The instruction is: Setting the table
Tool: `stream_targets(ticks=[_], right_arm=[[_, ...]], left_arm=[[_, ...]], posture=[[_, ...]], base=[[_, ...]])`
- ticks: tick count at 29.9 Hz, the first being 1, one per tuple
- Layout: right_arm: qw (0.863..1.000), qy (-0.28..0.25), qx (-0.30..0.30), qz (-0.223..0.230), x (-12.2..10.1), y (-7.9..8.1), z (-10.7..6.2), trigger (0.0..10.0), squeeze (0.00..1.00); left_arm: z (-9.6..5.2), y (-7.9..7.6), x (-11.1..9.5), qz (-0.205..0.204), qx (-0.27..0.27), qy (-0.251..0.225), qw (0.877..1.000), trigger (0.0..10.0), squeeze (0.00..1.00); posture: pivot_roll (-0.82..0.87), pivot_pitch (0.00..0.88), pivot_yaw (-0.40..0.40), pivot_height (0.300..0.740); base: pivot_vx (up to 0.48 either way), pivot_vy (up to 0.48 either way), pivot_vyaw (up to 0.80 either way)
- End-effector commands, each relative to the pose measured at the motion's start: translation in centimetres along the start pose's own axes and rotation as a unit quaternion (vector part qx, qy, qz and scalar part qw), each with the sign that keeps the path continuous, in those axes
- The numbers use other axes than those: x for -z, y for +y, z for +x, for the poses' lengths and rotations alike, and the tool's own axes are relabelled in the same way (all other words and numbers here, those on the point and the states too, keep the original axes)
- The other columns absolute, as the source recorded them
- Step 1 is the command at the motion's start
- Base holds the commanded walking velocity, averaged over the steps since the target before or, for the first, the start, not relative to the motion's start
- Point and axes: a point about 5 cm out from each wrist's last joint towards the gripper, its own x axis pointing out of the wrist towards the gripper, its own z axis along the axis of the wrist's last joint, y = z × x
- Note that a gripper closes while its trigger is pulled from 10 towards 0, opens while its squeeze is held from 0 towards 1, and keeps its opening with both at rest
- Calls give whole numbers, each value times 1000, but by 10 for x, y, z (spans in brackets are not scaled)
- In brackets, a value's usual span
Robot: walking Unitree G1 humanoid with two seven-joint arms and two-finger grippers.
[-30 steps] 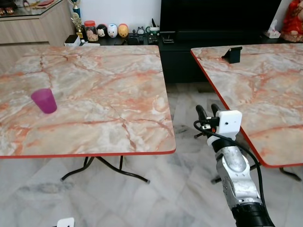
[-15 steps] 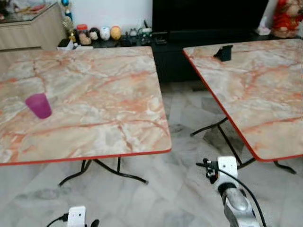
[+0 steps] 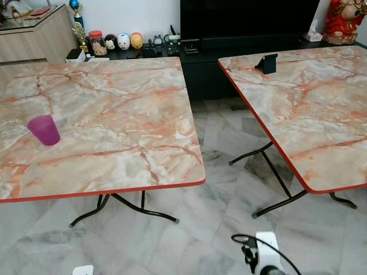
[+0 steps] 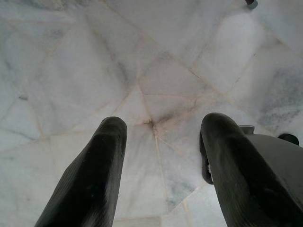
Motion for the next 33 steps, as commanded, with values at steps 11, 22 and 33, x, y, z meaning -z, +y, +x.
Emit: stream_targets(ticks=[11,22,33], right_arm=[[999,36,32,20,5,-13,0,10000,0],[996,75,2,-39,21,5,-3,10000,0],[995,98,17,0,34,3,-7,10000,0]], left_arm=[[-1,4,3,-16,-8,13,1000,10000,0],[-1,3,5,-16,-8,14,1000,10000,0],[-1,3,4,-13,-8,13,1000,10000,0]], posture=[[-75,0,53,707],[-69,0,52,707],[-74,0,60,707]], base=[[0,0,0],[0,230,0],[0,364,0]])
